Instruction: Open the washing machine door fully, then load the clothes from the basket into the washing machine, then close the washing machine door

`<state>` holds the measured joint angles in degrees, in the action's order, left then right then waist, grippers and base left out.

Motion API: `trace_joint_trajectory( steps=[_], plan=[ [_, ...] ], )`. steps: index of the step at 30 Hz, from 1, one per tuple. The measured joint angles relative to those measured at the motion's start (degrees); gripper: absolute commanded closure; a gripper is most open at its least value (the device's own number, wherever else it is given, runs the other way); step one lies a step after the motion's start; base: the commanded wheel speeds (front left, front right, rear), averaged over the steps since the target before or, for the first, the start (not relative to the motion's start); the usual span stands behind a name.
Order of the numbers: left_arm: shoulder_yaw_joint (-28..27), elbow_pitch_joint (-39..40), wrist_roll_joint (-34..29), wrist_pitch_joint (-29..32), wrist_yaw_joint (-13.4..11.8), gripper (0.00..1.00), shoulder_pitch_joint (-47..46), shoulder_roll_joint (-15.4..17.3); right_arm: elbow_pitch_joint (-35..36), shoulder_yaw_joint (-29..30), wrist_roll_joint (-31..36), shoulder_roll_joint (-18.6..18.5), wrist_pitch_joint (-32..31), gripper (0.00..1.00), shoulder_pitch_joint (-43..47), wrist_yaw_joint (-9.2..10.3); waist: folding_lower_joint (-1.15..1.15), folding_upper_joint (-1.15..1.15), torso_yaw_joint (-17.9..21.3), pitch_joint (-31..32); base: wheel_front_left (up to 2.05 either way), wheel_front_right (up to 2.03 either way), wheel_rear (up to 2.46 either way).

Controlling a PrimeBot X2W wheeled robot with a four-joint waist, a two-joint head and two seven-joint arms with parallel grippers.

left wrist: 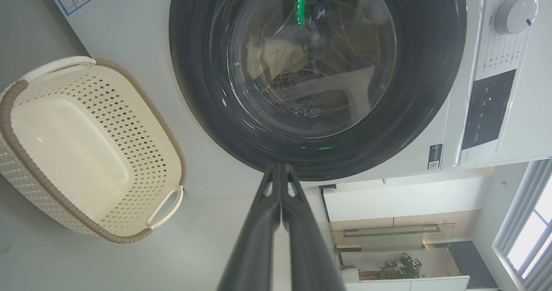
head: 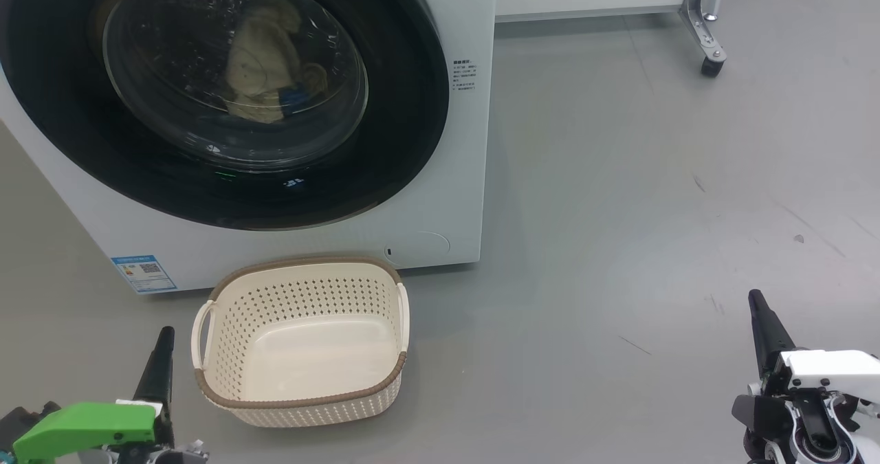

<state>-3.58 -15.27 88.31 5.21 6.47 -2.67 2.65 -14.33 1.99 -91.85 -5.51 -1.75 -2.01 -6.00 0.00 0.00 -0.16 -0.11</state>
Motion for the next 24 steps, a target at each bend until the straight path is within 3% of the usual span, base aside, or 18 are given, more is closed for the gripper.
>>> trace_joint_trajectory(
  steps=[5,24],
  plan=[
    [-0.5,-0.5,3.4,0.8,0.4,1.00,-0.4,-0.1,-0.6,0.9,-3.5,0.1,-0.7,1.00,-0.3,-0.46,0.00,0.00,0.1,-0.1,0.00,0.00,0.00],
    [-0.6,-0.6,3.5,0.8,0.4,1.00,-0.9,-0.2,-1.0,1.1,-3.8,0.1,-0.7,1.00,-1.0,-0.49,0.00,0.00,0.1,-0.1,0.00,0.00,0.00]
  ],
)
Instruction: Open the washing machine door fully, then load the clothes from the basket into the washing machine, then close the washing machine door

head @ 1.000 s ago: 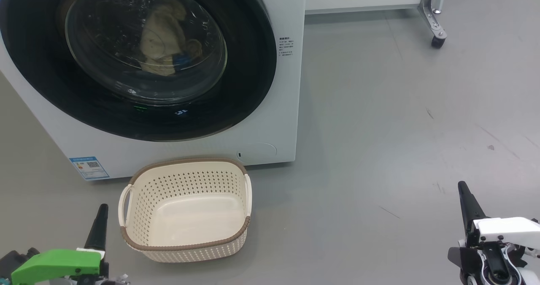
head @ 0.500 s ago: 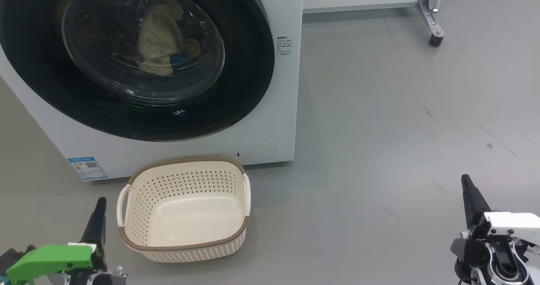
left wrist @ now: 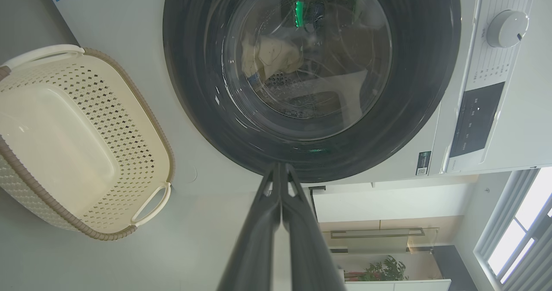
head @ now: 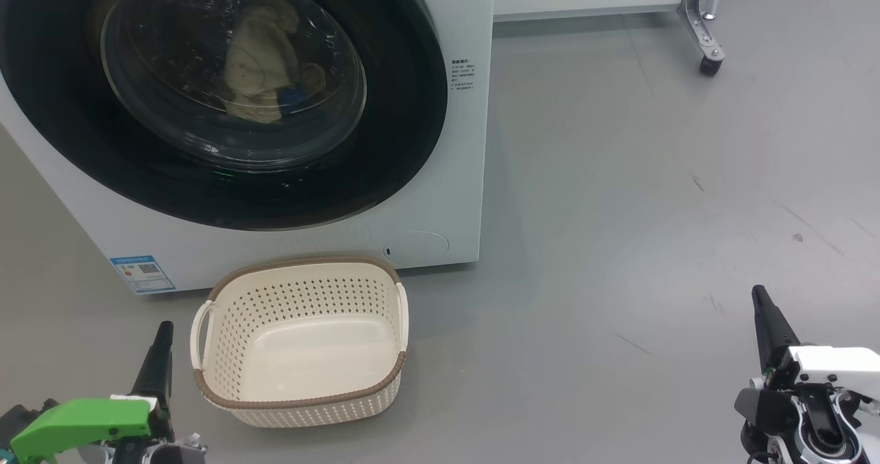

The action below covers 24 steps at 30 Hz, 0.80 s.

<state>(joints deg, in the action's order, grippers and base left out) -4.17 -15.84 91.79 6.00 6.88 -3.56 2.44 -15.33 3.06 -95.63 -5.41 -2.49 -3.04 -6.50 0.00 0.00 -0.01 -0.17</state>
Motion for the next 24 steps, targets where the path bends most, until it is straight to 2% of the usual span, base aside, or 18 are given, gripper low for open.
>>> trace_joint_trajectory(
  steps=[24],
  plan=[
    [0.0,0.0,0.0,0.1,0.0,1.00,0.0,0.0,-0.3,0.1,0.0,0.0,-0.1,1.00,0.0,-0.15,0.00,0.00,0.0,0.0,0.00,0.00,0.00]
  ],
)
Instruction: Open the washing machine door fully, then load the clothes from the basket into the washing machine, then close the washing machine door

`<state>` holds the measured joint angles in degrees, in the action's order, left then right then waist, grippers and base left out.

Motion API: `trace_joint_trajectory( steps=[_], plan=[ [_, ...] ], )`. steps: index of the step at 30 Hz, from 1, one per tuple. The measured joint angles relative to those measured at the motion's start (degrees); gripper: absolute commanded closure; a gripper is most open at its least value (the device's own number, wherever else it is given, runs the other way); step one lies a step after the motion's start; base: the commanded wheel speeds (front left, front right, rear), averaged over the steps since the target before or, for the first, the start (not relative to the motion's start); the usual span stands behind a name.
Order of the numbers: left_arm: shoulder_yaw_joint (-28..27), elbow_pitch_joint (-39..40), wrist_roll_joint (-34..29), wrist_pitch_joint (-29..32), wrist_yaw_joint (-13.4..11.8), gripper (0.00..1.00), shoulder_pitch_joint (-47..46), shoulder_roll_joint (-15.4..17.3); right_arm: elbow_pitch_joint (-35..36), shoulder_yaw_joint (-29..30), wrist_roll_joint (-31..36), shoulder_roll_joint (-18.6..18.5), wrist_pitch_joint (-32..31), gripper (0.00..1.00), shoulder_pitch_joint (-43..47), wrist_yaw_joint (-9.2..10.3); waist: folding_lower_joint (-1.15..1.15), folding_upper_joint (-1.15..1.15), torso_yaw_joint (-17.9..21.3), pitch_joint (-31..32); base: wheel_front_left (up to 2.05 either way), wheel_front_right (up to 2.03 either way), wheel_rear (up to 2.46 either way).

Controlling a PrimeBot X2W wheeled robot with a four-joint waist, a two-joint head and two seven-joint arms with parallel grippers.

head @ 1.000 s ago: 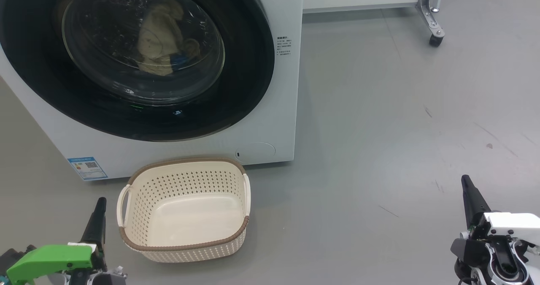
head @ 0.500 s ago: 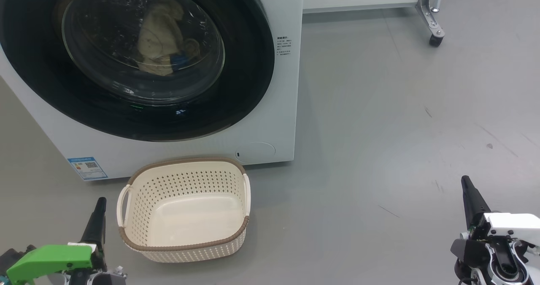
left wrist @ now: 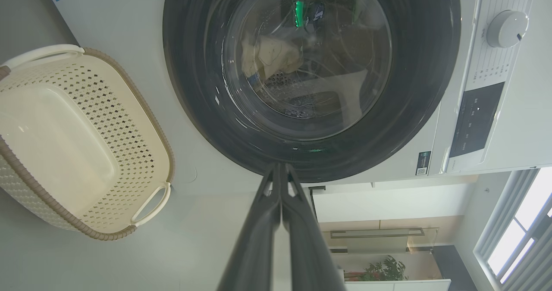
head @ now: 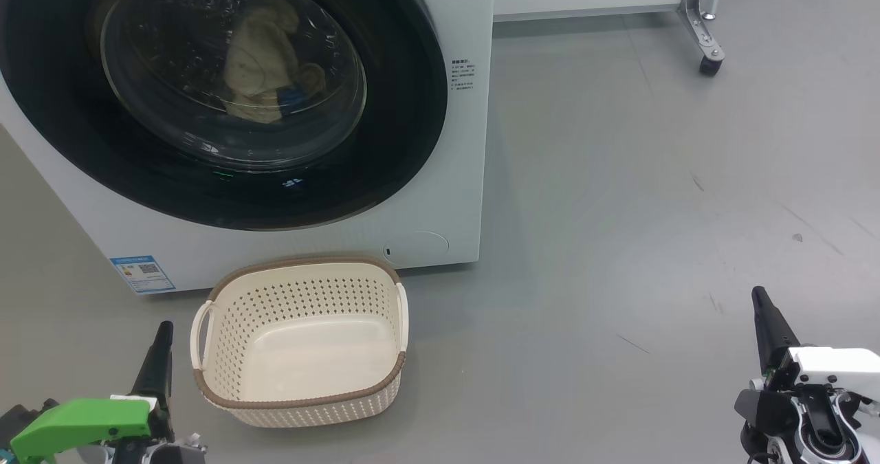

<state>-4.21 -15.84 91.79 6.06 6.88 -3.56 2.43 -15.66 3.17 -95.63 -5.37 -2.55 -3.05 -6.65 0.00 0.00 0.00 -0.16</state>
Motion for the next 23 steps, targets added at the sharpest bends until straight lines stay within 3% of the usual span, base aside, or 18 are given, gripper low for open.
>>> trace_joint_trajectory(
  steps=[23],
  plan=[
    [0.0,0.0,0.0,0.0,0.0,1.00,0.0,0.0,-0.2,0.1,0.0,0.1,-0.2,1.00,0.0,-0.01,0.00,0.00,0.0,0.0,0.00,0.00,0.00]
  ],
)
